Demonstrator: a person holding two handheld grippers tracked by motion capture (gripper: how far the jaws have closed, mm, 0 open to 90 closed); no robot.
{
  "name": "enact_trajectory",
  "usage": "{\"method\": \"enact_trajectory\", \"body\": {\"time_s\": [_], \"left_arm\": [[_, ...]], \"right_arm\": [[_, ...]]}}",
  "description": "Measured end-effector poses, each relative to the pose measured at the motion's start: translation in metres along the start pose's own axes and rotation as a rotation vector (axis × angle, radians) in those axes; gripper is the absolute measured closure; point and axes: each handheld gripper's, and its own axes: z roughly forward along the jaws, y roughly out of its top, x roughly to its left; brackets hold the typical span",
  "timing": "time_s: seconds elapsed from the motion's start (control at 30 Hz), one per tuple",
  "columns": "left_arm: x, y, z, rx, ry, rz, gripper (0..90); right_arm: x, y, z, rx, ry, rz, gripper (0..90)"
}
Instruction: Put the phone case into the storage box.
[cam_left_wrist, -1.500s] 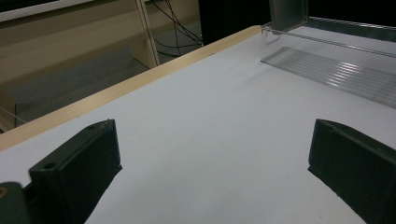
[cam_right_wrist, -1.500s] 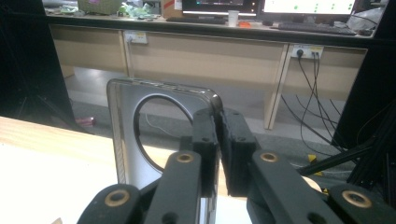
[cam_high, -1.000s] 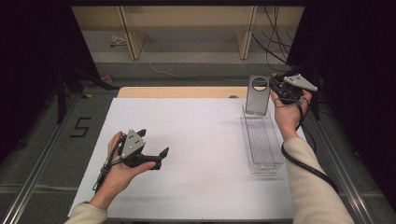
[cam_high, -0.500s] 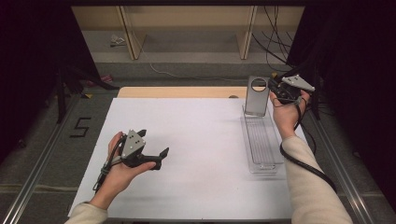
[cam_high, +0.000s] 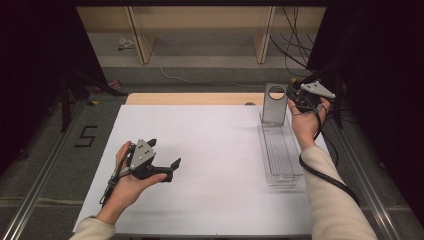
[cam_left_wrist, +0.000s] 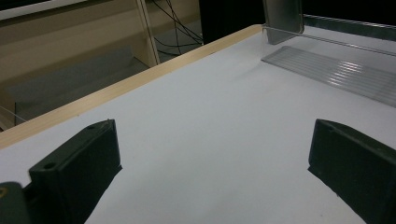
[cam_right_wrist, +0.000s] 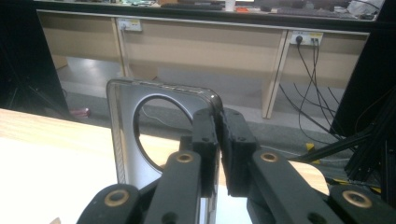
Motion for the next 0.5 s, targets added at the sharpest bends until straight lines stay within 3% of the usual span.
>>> {"method": "enact_trajectory", "body": {"time_s": [0.5], "left_arm": [[0.0001, 0.0000, -0.0001, 0.000, 0.001, 0.000, 1.6]], "right_arm": [[-0.0016, -0.0068, 0.0046, 0.026, -0.003, 0.004, 85.2]]}}
